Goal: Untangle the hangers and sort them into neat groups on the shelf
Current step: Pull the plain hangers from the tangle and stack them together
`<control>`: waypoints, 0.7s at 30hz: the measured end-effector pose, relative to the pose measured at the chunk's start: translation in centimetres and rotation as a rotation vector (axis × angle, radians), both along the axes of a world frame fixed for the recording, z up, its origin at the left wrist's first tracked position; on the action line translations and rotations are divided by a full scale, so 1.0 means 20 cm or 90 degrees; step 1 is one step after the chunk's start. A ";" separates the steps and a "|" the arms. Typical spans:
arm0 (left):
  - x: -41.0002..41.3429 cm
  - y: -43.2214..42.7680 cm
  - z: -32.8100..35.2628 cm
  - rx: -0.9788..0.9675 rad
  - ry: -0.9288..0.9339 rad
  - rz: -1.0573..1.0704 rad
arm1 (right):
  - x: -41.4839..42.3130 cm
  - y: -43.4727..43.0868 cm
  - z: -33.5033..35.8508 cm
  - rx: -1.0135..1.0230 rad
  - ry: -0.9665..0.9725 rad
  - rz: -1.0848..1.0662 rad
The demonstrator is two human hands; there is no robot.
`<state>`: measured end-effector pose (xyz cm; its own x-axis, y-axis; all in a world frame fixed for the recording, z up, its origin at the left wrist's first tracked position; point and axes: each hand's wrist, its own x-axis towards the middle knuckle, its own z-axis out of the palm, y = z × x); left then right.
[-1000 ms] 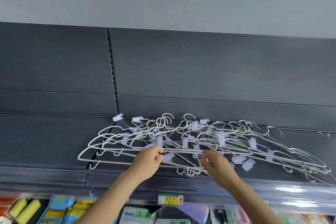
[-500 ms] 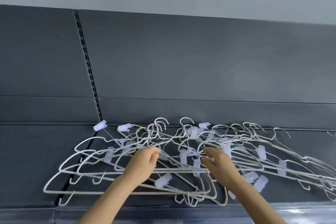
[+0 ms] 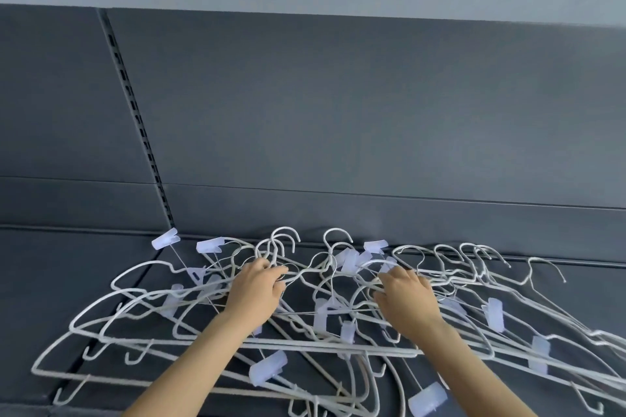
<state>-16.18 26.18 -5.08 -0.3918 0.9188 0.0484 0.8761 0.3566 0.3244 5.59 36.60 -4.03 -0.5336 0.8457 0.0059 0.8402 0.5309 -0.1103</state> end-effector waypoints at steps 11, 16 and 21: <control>-0.06 0.08 0.09 0.107 -0.066 0.025 | -0.08 0.10 0.06 -0.022 0.023 -0.008; -0.14 0.10 0.23 0.179 -0.195 -0.020 | -0.04 0.15 0.20 -0.097 0.274 -0.024; -0.20 0.10 0.26 0.243 -0.242 -0.020 | 0.02 0.16 0.31 -0.055 0.299 -0.028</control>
<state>-20.22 28.18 0.05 -0.4195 0.8752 0.2411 0.6805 0.1274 0.7216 5.93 39.88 2.09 -0.4541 0.8754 0.1657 0.7105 0.4680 -0.5255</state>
